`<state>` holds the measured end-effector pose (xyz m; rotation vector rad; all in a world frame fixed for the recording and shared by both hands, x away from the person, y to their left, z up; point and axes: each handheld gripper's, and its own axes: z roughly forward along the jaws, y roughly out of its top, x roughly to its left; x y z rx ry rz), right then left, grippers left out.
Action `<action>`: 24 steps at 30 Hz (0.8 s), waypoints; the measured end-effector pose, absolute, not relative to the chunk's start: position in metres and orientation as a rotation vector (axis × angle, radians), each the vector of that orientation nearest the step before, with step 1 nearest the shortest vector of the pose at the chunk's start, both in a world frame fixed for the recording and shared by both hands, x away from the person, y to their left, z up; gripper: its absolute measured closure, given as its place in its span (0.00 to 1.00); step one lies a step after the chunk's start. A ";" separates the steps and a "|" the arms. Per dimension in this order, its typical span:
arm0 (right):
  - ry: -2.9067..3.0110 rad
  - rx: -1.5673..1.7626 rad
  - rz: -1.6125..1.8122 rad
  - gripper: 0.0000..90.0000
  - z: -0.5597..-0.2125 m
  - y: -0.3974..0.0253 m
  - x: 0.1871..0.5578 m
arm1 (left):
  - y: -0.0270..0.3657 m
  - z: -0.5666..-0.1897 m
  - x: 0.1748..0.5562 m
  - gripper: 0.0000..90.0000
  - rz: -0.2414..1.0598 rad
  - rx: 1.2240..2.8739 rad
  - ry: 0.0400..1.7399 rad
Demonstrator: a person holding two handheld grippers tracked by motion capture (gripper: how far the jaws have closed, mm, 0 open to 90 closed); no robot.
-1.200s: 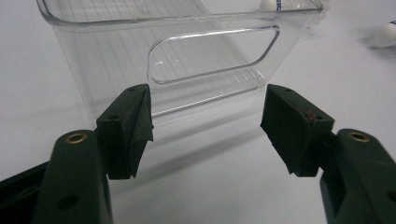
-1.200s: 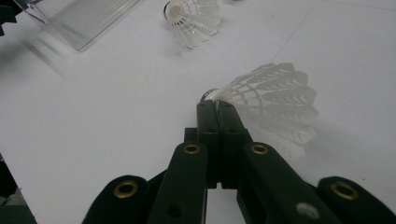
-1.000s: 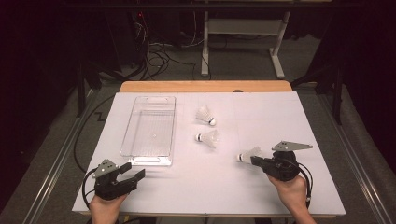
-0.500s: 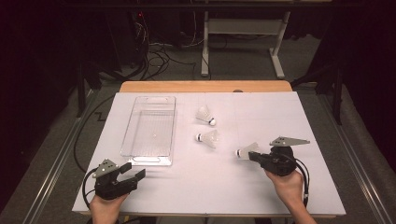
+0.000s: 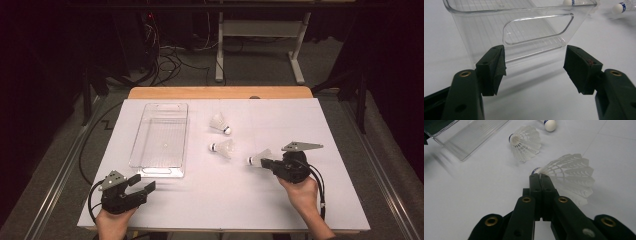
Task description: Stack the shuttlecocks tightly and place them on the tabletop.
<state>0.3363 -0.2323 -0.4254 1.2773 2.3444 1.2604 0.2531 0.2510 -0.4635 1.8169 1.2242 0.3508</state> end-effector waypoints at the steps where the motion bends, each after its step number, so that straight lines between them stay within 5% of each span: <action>1: 2.344 1.276 1.262 1.00 -0.425 -0.231 0.337 | 0.251 -0.463 0.253 0.38 0.351 1.817 1.224; 24: 2.354 1.259 1.280 1.00 -0.424 -0.212 0.353 | 0.251 -0.463 0.254 0.39 0.353 1.822 1.217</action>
